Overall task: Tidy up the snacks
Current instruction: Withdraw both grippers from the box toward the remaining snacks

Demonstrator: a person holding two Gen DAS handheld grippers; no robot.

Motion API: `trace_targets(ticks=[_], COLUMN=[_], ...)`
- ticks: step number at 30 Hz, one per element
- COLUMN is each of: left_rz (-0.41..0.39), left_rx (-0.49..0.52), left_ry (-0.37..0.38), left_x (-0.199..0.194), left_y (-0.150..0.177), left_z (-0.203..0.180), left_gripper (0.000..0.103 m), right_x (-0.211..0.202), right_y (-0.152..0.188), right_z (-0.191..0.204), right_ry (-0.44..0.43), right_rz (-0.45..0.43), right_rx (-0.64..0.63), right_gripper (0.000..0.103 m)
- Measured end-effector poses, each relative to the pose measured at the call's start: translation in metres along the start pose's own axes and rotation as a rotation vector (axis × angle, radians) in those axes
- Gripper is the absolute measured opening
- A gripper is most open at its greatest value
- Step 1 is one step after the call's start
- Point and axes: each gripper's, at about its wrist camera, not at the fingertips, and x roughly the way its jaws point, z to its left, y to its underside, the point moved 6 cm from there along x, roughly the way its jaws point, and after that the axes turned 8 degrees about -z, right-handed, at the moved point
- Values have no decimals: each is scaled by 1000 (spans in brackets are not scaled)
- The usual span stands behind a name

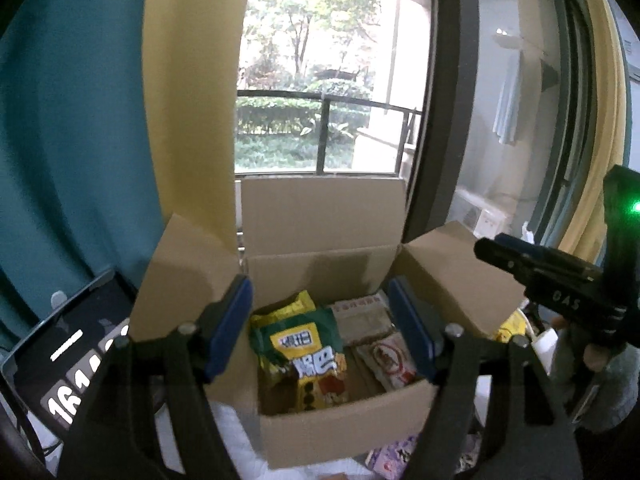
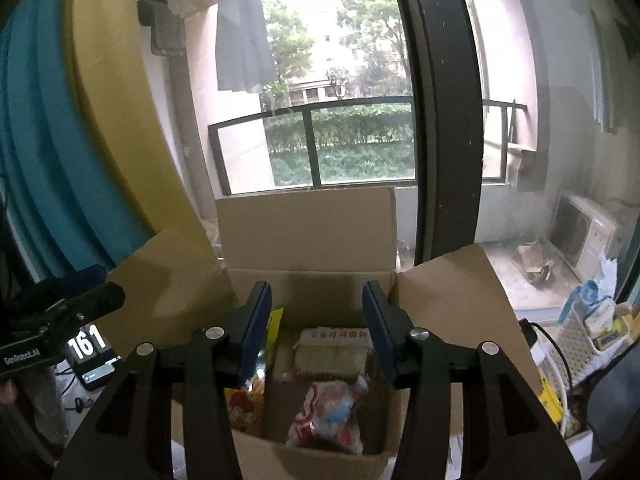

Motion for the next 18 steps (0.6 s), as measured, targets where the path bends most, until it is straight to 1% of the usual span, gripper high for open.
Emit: trace_targets(ticks=[9, 10, 12, 13, 18], left_rz=[-10, -14, -24, -30, -45], left_rx=[3, 3, 3, 2, -10], left_ry=[25, 27, 33, 36, 40], left_x=[-43, -49, -60, -65, -89], left_y=[16, 17, 20, 21, 34], left_z=[-15, -17, -20, -21, -24], left_gripper=[74, 75, 82, 84, 86], right_x=[-48, -54, -64, -71, -94], right_y=[13, 14, 16, 18, 28], right_z=[17, 18, 22, 24, 30], right_ry=[-21, -23, -26, -30, -37], right_rz=[-1, -2, -2, -3, 1], right_rx=[-14, -16, -17, -20, -26], right_gripper=[50, 50, 50, 50, 50])
